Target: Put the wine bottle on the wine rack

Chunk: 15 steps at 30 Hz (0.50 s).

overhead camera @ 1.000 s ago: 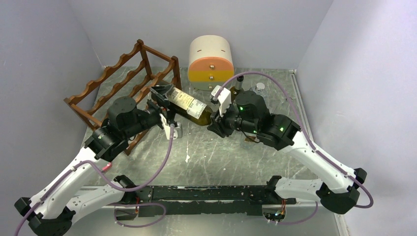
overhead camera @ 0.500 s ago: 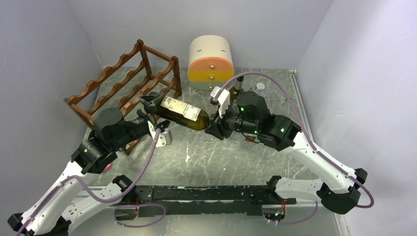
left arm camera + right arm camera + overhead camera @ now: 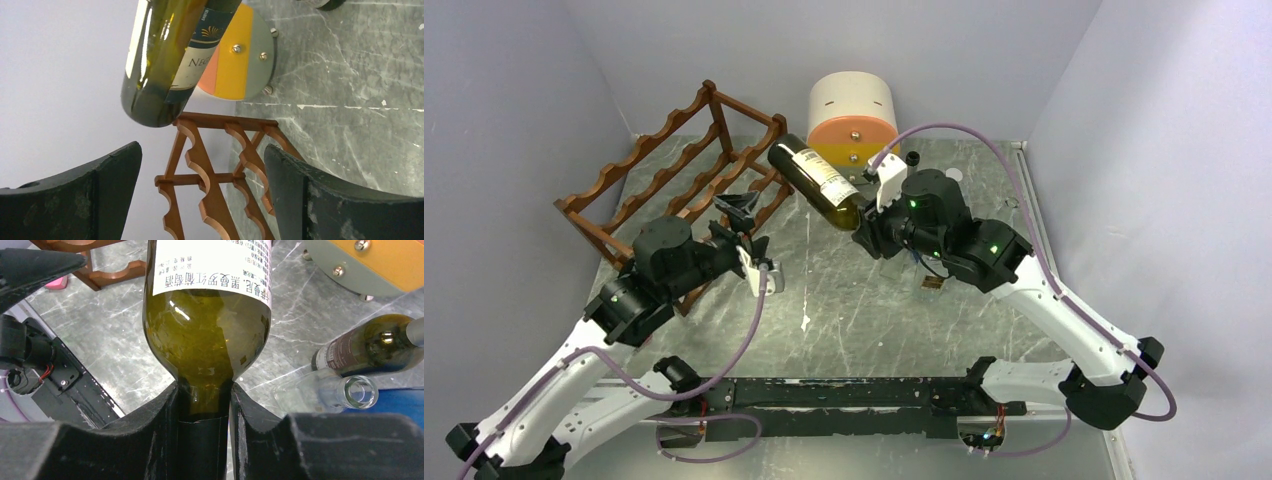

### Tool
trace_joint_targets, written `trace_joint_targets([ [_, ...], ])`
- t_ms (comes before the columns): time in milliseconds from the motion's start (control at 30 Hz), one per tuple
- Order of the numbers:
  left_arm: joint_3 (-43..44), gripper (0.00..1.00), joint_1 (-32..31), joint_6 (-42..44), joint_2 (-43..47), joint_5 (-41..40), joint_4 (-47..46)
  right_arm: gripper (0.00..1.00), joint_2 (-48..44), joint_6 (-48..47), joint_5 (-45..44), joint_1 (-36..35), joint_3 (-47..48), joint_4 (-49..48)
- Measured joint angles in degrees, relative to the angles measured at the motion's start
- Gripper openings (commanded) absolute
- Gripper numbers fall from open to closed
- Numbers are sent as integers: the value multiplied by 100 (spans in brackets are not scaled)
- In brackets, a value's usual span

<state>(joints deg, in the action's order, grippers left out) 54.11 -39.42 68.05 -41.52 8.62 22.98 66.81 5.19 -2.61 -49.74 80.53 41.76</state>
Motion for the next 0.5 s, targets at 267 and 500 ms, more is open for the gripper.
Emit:
trace_joint_targets([
  [267,170,95,0,-728,13,-35,-83,0,120,-37,-98,-52,11,-2],
  [500,1027,95,0,-3543,0,-503,-584,0,155,-4,-105,-52,-487,-256],
])
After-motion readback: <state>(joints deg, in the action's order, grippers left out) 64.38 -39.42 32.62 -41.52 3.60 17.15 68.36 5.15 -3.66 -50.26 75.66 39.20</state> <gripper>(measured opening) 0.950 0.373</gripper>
